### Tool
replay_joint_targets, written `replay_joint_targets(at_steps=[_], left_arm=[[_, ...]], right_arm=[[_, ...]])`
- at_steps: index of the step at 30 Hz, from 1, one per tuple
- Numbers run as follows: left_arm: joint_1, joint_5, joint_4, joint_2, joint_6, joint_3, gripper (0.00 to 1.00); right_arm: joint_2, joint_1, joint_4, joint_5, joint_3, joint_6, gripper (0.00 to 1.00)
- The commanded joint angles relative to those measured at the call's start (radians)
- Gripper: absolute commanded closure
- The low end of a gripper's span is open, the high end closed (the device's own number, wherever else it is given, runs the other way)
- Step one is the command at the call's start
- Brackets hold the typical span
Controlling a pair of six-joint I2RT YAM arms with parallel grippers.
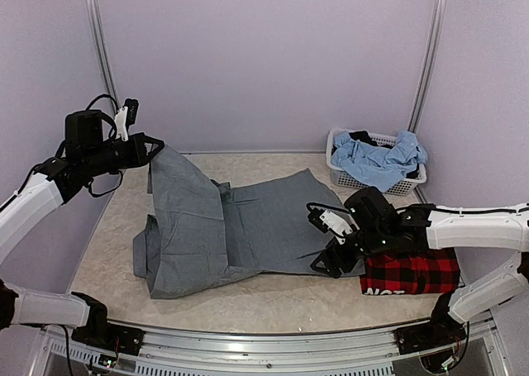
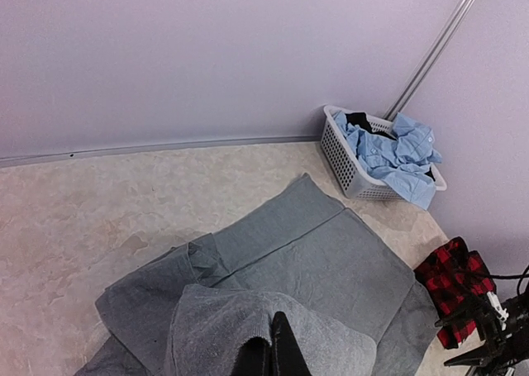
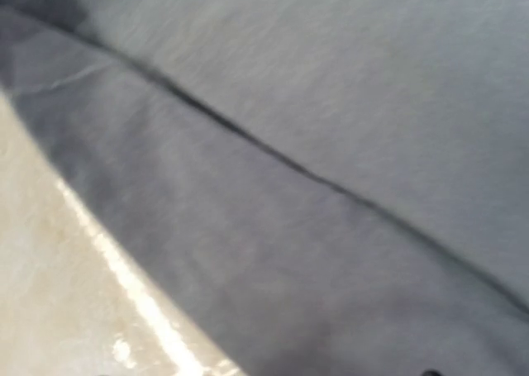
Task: Fold and stack the long sleeve shirts
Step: Pick up the flattened shirt from the center of the board.
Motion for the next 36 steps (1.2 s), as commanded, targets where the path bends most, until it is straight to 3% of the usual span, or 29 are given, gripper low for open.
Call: replay_joint_targets(at_steps=[1,10,23,30,36], left_arm=[[0.004,0.029,0.014,0.001,0.005,0.023,1.0],[0.004,0.048,0.018,0.015,0.006,0.02,1.0],[0.004,0.068,0.02,0.024,0.01,0.015,1.0],[0.005,0.068,0.016,0.027,0.014,0.019,1.0],[0.015,0.05,0.002,0.023,0.019,0.025,1.0]], right_arm=[[0.026,0.087,0.052,0.132,-0.028,0.05,0.23],[0.113,0.229,0.065,0.367,-0.043,0.052,0.24],[0.273,0.275,0.016,0.636,0.016,0.091,0.28],[0.307,0.275,-0.008,0.711,0.039,0.071,0.41],[0.295,0.275,-0.032,0.722,0.041,0.066,0.73]])
